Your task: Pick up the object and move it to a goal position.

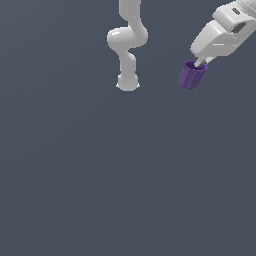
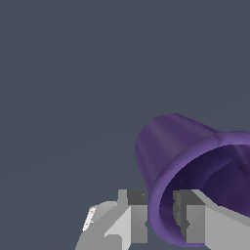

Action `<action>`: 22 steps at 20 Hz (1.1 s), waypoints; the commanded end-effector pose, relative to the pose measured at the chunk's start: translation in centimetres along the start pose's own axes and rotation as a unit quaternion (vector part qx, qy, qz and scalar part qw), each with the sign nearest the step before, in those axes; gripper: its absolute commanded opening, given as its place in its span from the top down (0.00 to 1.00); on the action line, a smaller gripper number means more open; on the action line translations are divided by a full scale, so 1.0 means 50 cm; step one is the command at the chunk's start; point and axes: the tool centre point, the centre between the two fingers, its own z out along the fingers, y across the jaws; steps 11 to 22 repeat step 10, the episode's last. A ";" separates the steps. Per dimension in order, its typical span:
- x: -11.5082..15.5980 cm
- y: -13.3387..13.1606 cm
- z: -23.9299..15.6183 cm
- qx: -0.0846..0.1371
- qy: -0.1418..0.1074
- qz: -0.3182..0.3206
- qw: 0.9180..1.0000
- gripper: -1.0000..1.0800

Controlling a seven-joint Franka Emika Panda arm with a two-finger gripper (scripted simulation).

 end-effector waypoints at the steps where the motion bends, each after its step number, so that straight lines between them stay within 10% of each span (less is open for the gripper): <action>1: -0.002 -0.012 -0.022 0.000 0.000 0.001 1.000 1.00; 22: -0.002 -0.026 -0.049 0.000 0.000 0.001 1.000 1.00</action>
